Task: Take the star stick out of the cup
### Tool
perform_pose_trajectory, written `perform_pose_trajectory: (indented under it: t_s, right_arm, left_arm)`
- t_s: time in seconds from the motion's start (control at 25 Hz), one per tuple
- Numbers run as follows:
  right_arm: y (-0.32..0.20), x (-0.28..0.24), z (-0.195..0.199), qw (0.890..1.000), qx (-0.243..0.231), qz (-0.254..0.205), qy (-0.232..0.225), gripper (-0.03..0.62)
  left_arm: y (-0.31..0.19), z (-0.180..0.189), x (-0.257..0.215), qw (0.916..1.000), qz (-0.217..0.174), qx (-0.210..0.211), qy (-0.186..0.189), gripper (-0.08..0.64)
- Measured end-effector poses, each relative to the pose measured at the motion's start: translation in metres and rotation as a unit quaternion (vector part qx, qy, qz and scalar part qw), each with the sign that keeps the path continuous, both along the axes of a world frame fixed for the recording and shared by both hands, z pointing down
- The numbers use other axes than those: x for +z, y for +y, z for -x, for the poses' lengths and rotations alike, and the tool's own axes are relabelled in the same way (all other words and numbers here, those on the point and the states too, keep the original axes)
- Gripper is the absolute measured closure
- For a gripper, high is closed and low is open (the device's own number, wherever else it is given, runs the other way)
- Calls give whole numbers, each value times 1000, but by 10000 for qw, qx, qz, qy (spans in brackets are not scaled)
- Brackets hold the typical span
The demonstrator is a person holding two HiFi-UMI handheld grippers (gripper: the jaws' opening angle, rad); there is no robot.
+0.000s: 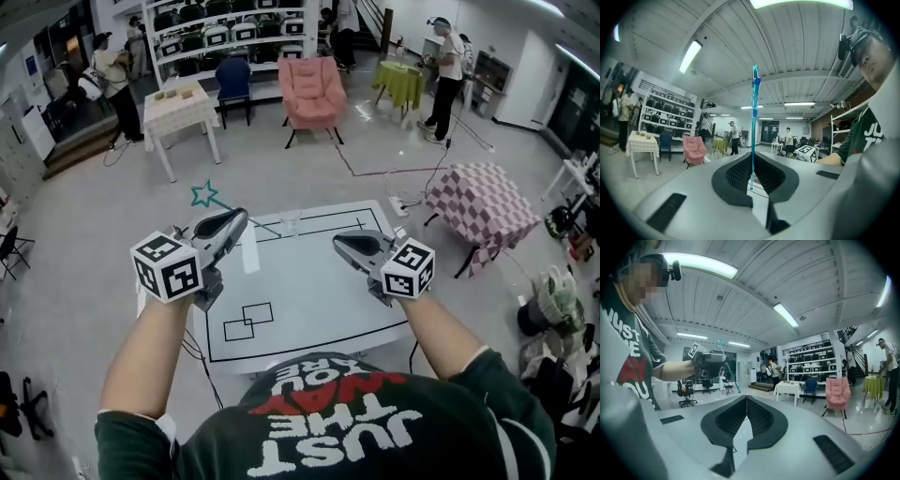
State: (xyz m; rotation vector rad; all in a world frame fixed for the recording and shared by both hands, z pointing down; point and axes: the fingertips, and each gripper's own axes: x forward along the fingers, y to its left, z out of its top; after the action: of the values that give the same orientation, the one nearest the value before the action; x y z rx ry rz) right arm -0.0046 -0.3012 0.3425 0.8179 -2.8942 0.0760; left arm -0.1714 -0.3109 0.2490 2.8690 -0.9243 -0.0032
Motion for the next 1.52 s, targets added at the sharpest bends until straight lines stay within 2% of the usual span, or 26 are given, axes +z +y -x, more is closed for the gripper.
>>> perform_pose_trajectory:
  t_s: [0.36, 0.56, 0.84, 0.96, 1.2, 1.4, 1.52]
  right_arm:
    - [8, 47, -53, 9990, -165, 396, -88, 558]
    - [21, 82, -61, 9976, -144, 683, -15, 558]
    - [40, 126, -55, 9949, -147, 969, 248, 558]
    - [48, 145, -48, 9931, -165, 1111, 346, 558]
    - [61, 183, -41, 9880, -111, 1479, 421, 558]
    - [66, 209, -39, 9818, 52, 1855, 392, 560]
    - [65, 227, -40, 9769, 140, 2103, 349, 560]
  left_arm:
    - [22, -32, 106, 9936, 915, -470, 456, 540]
    - [38, -33, 164, 9845, 1451, -638, 751, 540]
    - [51, -29, 227, 9698, 1998, -772, 1169, 540]
    - [58, -25, 252, 9612, 2240, -833, 1375, 540]
    - [81, -16, 300, 9374, 2758, -1039, 1857, 540]
    - [98, -7, 336, 9195, 3150, -1157, 2046, 540]
    - [103, -6, 353, 9115, 3337, -1185, 2091, 540]
